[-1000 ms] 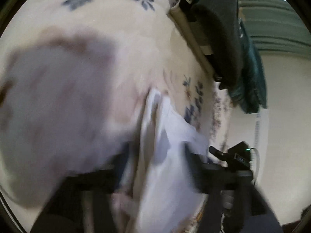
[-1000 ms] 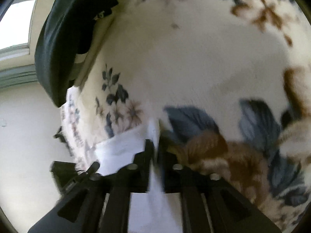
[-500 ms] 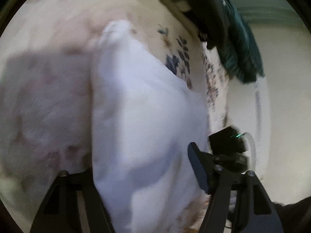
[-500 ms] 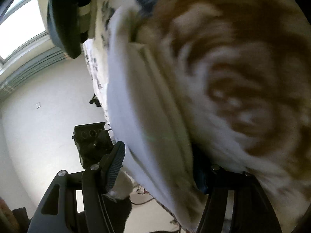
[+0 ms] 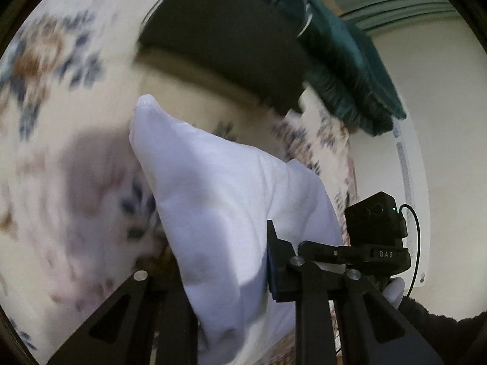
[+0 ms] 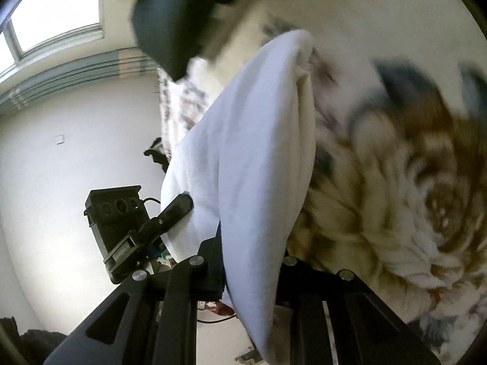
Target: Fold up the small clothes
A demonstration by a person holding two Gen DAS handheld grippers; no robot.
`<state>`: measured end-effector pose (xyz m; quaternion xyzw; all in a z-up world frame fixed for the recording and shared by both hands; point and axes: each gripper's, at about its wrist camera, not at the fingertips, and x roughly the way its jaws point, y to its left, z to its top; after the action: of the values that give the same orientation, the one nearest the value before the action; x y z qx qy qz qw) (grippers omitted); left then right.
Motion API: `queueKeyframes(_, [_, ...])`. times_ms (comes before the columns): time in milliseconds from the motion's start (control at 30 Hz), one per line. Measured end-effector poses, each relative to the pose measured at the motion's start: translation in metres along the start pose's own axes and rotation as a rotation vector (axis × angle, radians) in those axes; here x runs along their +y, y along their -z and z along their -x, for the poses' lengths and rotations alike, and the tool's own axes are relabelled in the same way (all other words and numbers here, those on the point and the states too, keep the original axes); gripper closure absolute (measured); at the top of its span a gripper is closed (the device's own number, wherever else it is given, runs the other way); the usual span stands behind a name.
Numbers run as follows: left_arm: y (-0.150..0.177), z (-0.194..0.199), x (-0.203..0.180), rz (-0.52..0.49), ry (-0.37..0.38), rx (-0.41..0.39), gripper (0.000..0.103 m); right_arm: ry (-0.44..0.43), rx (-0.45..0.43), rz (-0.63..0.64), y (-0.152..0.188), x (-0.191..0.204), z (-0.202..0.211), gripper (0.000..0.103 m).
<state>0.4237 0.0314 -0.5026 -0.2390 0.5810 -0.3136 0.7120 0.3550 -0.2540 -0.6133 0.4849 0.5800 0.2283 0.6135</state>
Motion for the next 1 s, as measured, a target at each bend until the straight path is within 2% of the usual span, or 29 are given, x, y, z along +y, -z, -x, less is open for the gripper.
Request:
queueKeyframes(133, [-0.064, 0.021, -0.038, -0.035, 0.015, -0.074, 0.085, 0.004, -0.042, 0.079, -0.047, 0.066, 0.031, 0.085])
queueKeyframes(300, [-0.169, 0.034, -0.072, -0.071, 0.042, -0.18, 0.085, 0.005, -0.107, 0.202, -0.136, 0.153, 0.061, 0.085])
queueKeyframes(400, [-0.236, 0.03, -0.069, -0.091, 0.05, -0.225, 0.085, -0.001, -0.147, 0.254, -0.203, 0.189, 0.065, 0.085])
queueKeyframes(500, [-0.275, 0.005, -0.04, -0.074, 0.037, -0.213, 0.085, 0.01, -0.161, 0.268, -0.261, 0.195, 0.05, 0.085])
queueKeyframes(600, [-0.28, -0.036, 0.001, -0.007, 0.005, -0.153, 0.085, 0.072, -0.134, 0.228, -0.3, 0.17, 0.018, 0.085])
queueKeyframes(700, [-0.276, -0.071, 0.027, 0.035, -0.054, -0.06, 0.082, 0.175, -0.08, 0.186, -0.315, 0.136, -0.01, 0.085])
queueKeyframes(733, [-0.275, -0.072, 0.03, 0.035, -0.059, -0.064, 0.081, 0.194, -0.072, 0.181, -0.316, 0.129, -0.014, 0.085])
queueKeyframes(800, [-0.275, -0.072, 0.029, 0.029, -0.068, -0.061, 0.08, 0.174, -0.07, 0.166, -0.317, 0.121, -0.016, 0.085])
queueKeyframes(867, [-0.275, -0.068, 0.021, 0.009, -0.126, -0.062, 0.072, 0.214, -0.076, 0.192, -0.313, 0.127, -0.012, 0.083])
queueKeyframes(900, [-0.271, -0.061, 0.014, -0.003, -0.182, -0.079, 0.069, 0.275, -0.084, 0.221, -0.306, 0.135, -0.009, 0.077])
queueKeyframes(933, [-0.27, -0.058, 0.01, -0.013, -0.216, -0.092, 0.067, 0.32, -0.092, 0.245, -0.3, 0.139, -0.008, 0.074])
queueKeyframes(1000, [-0.266, -0.05, 0.001, -0.032, -0.297, -0.133, 0.062, 0.478, -0.133, 0.305, -0.291, 0.156, -0.004, 0.059])
